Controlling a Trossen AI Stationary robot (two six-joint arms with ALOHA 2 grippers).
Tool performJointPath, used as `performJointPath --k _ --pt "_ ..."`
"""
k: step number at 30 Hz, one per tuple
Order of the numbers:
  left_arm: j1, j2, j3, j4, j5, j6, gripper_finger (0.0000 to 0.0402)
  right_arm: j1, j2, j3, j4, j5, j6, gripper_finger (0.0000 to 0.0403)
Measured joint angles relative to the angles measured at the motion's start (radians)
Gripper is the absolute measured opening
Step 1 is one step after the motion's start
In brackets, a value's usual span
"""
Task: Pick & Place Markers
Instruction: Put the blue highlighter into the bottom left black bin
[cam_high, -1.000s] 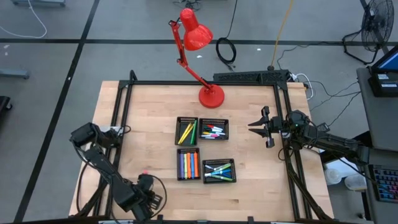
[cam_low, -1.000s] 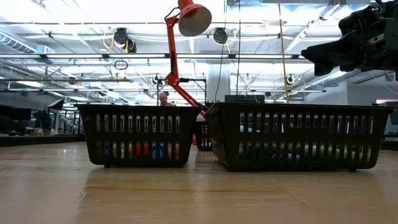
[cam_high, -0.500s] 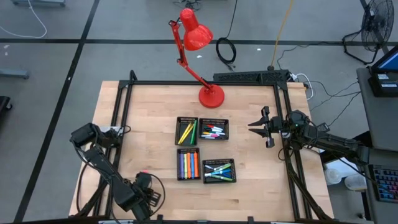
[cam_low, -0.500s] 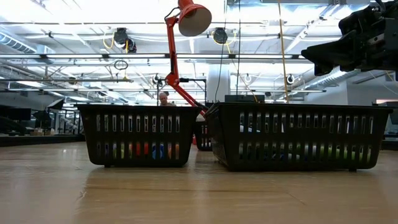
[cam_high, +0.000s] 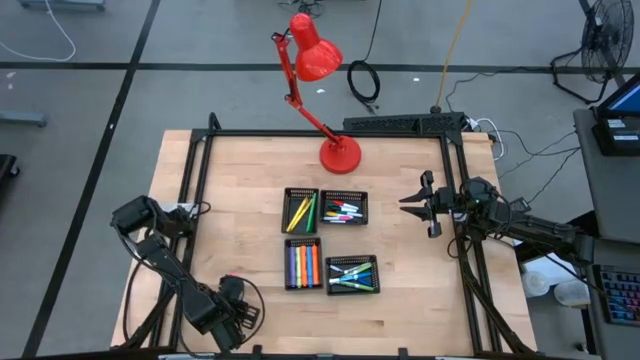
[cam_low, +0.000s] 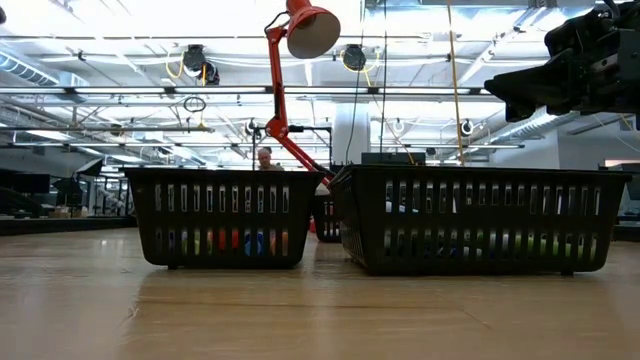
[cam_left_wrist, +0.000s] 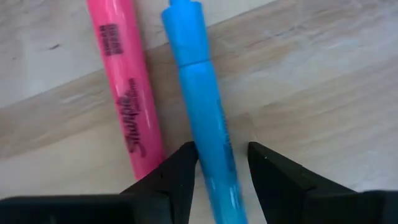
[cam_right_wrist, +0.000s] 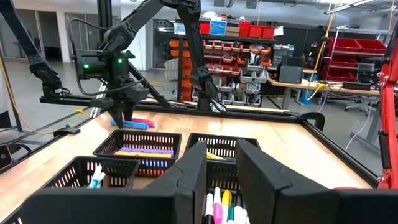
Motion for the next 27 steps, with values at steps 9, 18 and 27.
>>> performJointPath --k 9,18,27 --pt "0.023 -0.004 -0.057 0.079 0.005 0.001 0.0120 0.000 0.000 0.000 0.000 0.000 0.000 0.0077" --pt "0.044 -0.010 -0.059 0.087 0.004 -0.043 0.0059 0.000 0.000 0.000 0.000 0.000 0.000 0.0077" --pt "0.058 -0.066 0.012 0.093 -0.311 -0.071 0.0059 0.000 0.000 0.000 0.000 0.000 0.000 0.0077"
